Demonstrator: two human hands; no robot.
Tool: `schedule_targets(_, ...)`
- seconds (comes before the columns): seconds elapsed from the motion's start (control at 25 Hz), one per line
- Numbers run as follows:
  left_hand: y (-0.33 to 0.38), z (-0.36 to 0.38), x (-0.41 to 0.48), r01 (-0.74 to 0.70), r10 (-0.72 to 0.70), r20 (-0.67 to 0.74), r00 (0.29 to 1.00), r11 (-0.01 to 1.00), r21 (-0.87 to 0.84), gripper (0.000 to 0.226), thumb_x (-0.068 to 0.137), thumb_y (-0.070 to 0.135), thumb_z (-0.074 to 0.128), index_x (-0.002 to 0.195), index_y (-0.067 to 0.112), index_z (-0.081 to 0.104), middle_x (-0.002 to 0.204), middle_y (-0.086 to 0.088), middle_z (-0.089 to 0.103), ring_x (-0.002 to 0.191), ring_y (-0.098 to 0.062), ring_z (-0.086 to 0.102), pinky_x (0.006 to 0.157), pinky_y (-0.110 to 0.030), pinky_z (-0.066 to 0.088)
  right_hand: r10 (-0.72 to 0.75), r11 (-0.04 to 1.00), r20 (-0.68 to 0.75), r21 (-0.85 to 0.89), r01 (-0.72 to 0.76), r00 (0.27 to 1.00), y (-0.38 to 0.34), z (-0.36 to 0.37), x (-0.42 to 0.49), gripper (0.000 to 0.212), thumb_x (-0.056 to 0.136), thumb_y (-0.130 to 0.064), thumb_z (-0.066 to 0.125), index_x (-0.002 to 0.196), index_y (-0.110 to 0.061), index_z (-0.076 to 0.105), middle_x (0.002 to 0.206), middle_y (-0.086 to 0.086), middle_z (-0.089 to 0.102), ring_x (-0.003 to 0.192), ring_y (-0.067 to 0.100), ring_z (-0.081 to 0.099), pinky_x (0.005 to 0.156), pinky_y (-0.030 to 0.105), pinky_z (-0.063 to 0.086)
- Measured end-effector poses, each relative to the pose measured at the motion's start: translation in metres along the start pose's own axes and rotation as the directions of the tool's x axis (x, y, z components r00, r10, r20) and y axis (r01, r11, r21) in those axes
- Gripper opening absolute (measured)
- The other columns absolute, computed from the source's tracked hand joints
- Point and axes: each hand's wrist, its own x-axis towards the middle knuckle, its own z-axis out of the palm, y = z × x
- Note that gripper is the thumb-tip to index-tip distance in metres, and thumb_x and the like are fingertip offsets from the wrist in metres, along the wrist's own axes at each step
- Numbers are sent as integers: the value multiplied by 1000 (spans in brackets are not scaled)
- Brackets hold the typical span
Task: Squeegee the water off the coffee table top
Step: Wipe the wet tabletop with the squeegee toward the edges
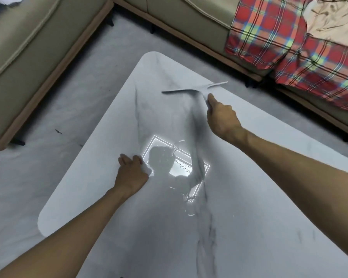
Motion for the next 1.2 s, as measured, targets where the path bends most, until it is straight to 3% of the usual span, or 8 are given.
schedule_targets(0.12,4,-7,3,23,-22,74,997,1000,-5,37,83,9,43,119,14,41,156,-33,-4,149,-41,-4,105,-39,38,-2,999,83,-42,5,997,32,1,-75,47,96,-15,33,141,-28,26,86,21,64,73,42,55,64,37,39)
schedule_targets(0.28,4,-12,4,37,-31,118,993,998,-48,27,79,13,44,101,26,35,153,-33,5,146,-44,12,102,-41,42,91,996,206,-42,-84,974,56,-19,-142,39,99,-22,33,137,-29,35,64,7,55,54,29,47,54,33,39)
schedule_targets(0.48,1,-16,2,14,-8,138,990,999,-46,33,76,13,47,103,27,36,158,-25,-3,150,-36,4,89,-31,41,135,975,-13,181,-131,991,30,-46,-53,26,100,-18,34,120,-9,47,98,23,65,86,45,61,78,51,52)
schedule_targets(0.6,-2,-18,1,-14,17,152,988,1000,-20,34,75,13,49,104,26,37,158,-23,-1,150,-35,5,85,-29,37,239,936,-5,267,-229,971,-4,-34,5,34,97,-13,33,129,-7,42,115,28,60,102,45,60,87,55,51)
schedule_targets(0.84,-6,-19,-3,-55,53,150,987,998,5,36,76,11,51,106,25,39,159,-22,-3,151,-34,1,98,-36,40,13,998,129,53,-20,992,-49,32,-66,60,97,-11,35,152,-22,14,97,27,62,87,43,59,70,38,40)
schedule_targets(1.0,-15,-23,-13,-81,82,76,994,997,-16,38,78,5,52,114,15,45,159,-21,11,146,-35,24,101,-36,41,13,1000,322,-15,-9,947,-33,18,-134,60,93,-13,37,147,-32,18,77,13,60,65,34,53,62,36,46)
schedule_targets(1.12,-29,-24,-26,-120,116,-125,985,992,-29,31,80,3,55,109,11,49,139,-16,44,120,-35,52,93,-37,47,-20,999,187,53,10,982,-40,-6,-106,40,97,-20,38,137,-24,38,96,26,66,88,46,62,75,43,50)
schedule_targets(1.2,-41,-21,-32,-130,124,-200,972,991,-18,30,77,0,56,107,8,51,130,-14,44,114,-36,51,97,-39,44,-63,995,58,81,58,996,-62,-13,-54,33,98,-18,37,131,-12,42,106,28,64,96,49,59,79,44,46)
